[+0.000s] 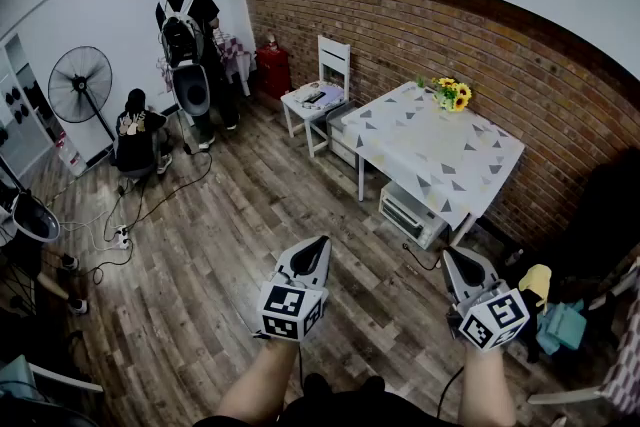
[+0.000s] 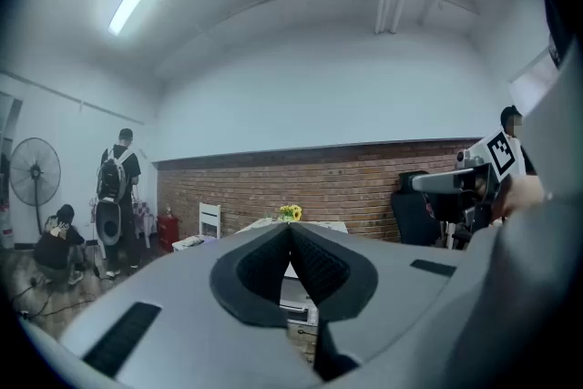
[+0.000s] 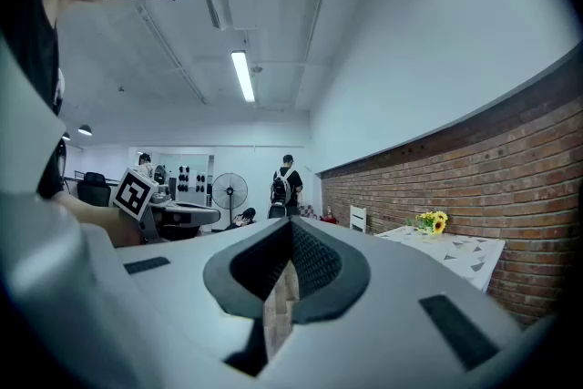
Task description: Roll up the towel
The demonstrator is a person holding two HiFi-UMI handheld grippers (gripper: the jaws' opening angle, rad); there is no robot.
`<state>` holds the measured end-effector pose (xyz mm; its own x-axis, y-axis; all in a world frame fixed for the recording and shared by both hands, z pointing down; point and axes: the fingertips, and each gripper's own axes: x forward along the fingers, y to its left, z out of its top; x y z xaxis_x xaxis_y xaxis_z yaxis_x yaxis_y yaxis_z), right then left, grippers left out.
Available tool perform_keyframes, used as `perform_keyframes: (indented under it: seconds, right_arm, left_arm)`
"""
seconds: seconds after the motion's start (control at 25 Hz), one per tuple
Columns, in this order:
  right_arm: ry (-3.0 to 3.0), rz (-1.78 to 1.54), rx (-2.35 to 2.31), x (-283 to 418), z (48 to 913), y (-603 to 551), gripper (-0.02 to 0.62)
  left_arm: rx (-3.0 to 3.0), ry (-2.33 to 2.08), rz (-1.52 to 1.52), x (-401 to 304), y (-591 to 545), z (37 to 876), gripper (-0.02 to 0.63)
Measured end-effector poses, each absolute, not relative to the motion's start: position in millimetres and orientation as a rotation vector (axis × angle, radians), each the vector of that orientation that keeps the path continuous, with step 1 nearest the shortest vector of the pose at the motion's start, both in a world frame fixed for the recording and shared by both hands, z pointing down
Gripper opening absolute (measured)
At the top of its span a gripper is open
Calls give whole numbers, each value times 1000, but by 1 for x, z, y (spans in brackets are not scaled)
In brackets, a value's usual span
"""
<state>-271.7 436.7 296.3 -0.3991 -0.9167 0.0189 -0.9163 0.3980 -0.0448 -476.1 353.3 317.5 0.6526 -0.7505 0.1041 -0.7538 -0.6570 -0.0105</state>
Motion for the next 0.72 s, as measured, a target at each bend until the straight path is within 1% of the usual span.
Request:
perform_keyframes:
  seconds: [0.16, 0.28, 0.72]
  right_arm:
    - [2618, -74, -1724, -267, 298, 439, 14]
    - [2565, -96, -1766, -251, 297, 442, 14]
    - [2444, -161, -1879, -167, 307, 489, 22]
  left_arm:
    - [2814, -1289, 159, -474, 356, 322, 18]
    - [2814, -1271, 168, -464, 358, 325, 18]
    - [2867, -1169, 137, -383, 370, 326, 18]
